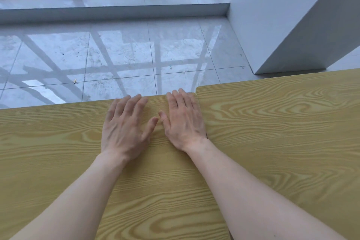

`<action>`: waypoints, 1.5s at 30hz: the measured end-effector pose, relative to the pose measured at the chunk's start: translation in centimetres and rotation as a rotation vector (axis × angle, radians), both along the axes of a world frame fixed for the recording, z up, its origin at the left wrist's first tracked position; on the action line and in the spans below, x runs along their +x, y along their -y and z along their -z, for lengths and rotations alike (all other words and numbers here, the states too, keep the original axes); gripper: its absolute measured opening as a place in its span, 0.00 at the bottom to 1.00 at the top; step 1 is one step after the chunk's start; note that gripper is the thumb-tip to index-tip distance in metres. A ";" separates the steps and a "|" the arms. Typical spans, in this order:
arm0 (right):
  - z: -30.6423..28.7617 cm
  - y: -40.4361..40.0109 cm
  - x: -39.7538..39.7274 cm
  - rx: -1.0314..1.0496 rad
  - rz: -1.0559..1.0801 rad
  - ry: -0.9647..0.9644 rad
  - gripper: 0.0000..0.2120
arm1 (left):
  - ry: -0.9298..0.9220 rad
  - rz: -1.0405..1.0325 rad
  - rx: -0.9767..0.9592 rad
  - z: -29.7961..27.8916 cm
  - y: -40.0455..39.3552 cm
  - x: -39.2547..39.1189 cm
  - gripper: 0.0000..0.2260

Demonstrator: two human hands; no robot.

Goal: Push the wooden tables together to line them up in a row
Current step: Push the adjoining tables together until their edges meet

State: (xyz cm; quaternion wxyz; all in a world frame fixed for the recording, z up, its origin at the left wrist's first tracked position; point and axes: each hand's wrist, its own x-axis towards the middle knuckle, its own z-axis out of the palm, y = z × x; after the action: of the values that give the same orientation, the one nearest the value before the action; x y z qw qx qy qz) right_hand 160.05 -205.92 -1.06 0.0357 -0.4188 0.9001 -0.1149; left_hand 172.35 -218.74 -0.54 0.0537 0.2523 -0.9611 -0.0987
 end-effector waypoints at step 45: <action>2.4 -29.8 32.4 -0.206 0.102 -0.050 0.31 | 0.007 0.088 0.015 2.0 -26.4 31.7 0.35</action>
State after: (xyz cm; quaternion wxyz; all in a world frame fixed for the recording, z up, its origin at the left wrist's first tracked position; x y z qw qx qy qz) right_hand 192.49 -176.14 -3.44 -0.0360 -0.3769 0.9042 -0.1977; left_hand 204.01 -192.30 -2.55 0.0442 0.2105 -0.9707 -0.1072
